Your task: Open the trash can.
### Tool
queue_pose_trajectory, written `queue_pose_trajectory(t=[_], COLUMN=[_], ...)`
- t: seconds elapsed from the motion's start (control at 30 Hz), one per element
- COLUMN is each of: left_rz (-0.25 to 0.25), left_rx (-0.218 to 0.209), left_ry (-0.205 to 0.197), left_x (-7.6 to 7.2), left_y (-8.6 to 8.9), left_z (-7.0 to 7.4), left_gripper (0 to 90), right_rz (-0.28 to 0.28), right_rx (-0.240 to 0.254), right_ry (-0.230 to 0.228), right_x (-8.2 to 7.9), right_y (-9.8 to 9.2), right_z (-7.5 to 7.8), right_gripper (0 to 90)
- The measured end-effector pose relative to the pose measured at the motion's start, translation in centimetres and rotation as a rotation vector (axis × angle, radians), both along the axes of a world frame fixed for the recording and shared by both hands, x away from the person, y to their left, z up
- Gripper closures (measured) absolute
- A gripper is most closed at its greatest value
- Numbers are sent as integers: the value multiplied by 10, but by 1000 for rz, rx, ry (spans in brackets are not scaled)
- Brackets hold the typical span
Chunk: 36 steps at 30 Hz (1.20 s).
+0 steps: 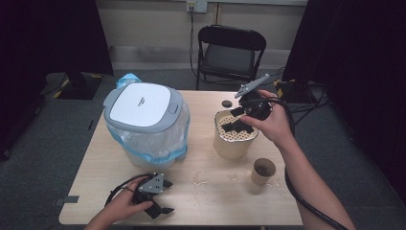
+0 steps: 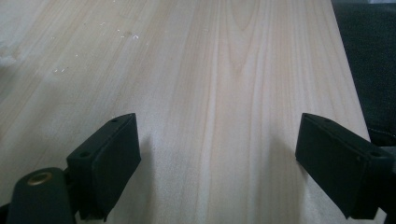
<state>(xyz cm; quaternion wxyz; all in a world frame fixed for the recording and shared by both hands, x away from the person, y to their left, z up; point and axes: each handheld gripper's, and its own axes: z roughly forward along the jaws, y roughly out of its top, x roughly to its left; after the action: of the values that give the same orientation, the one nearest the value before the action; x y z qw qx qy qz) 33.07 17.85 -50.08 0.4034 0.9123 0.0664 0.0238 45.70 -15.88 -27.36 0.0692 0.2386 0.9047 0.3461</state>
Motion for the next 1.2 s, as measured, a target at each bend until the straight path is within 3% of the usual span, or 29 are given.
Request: queue_pose_trajectory(t=[0.43, 0.7, 1.2], left_rz=[-1, 0, 0], left_rx=[-2, -2, -1], left_ry=[0, 1, 0], left_x=[0, 0, 0], left_y=[0, 0, 0], left_z=[0, 0, 0], left_gripper=[131, 131, 131], right_rz=[34, 41, 82], right_rx=[-6, 18, 5], right_ry=[-10, -15, -17], right_x=[7, 10, 17], right_y=[23, 31, 58], right_z=[8, 17, 30], right_gripper=[292, 320, 411])
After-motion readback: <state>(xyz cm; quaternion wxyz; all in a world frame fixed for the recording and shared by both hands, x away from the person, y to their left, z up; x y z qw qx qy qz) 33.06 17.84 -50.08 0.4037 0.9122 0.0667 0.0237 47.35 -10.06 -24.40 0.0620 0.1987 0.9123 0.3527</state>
